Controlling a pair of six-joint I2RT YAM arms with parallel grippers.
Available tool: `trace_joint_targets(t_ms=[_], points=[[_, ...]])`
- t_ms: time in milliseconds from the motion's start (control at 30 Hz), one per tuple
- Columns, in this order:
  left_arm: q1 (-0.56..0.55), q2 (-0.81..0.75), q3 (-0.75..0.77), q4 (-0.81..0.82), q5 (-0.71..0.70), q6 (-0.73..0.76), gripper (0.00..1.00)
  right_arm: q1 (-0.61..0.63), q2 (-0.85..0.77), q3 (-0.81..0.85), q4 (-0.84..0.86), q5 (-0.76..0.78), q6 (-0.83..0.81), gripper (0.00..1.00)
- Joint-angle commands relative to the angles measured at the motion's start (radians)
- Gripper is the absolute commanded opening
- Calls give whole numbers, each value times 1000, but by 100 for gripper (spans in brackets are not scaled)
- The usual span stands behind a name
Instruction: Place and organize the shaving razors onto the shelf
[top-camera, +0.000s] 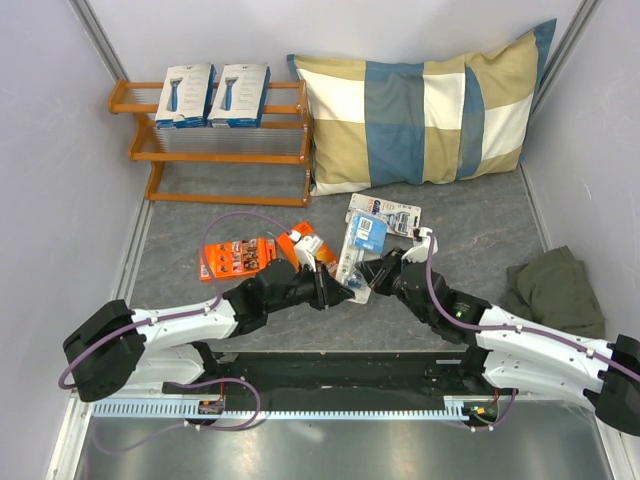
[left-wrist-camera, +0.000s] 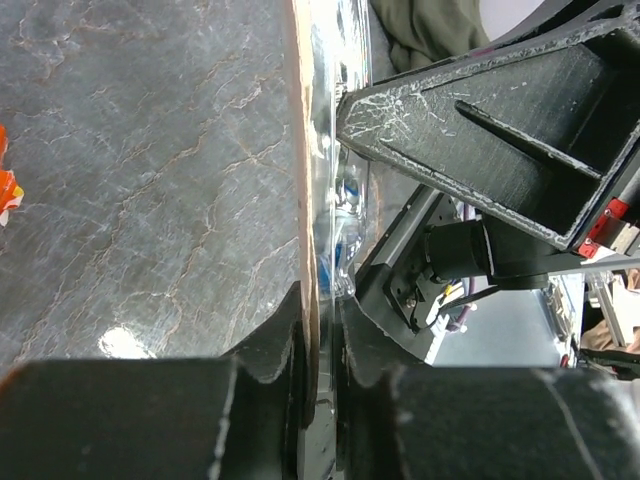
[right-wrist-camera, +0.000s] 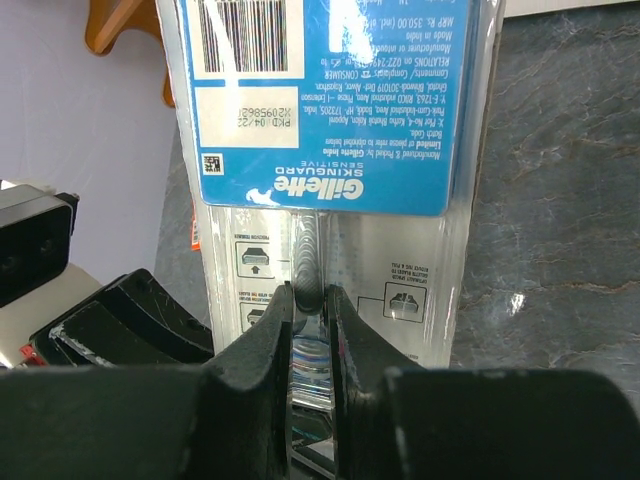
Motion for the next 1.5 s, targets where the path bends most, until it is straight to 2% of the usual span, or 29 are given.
trace_joint_targets(t_ms=[0,67,100,133,167,267,367,500,600,800,900,1000,1167,1300,1467], points=[[3,-42,-11,29,-87,18,2,2,-37,-8,66,-14,3,30],[3,-48,-11,21,-90,16,2,2,-46,-11,71,-11,-3,41],[3,-50,-11,17,-91,15,2,2,-49,-16,75,-12,-8,51],[3,-48,-11,17,-93,15,2,2,-55,-16,78,-11,-11,56],[3,-48,-11,15,-93,13,2,2,-57,-17,78,-11,-14,67],[5,-44,-9,14,-93,10,2,2,-63,-21,80,-12,-18,82],[6,-41,-5,5,-93,10,2,2,-68,-24,80,-14,-26,90],[23,-45,5,-26,-87,22,2,0,-80,-30,80,-21,-38,95],[75,-53,-3,-20,-27,15,2,2,-90,-34,78,-21,-49,96],[262,-79,-49,46,182,-10,2,2,-86,-36,75,-37,-69,98],[380,-91,-67,95,364,-22,2,2,-75,-37,78,-44,-75,98],[498,-116,-94,136,476,-50,2,2,-63,-40,95,-63,-101,98],[666,-108,-83,170,605,-91,2,2,-35,-44,120,-83,-121,98],[778,-29,-74,357,769,-252,2,0,0,-45,144,-109,-127,98],[884,103,-19,561,875,-437,2,0,28,-45,176,-141,-147,98]])
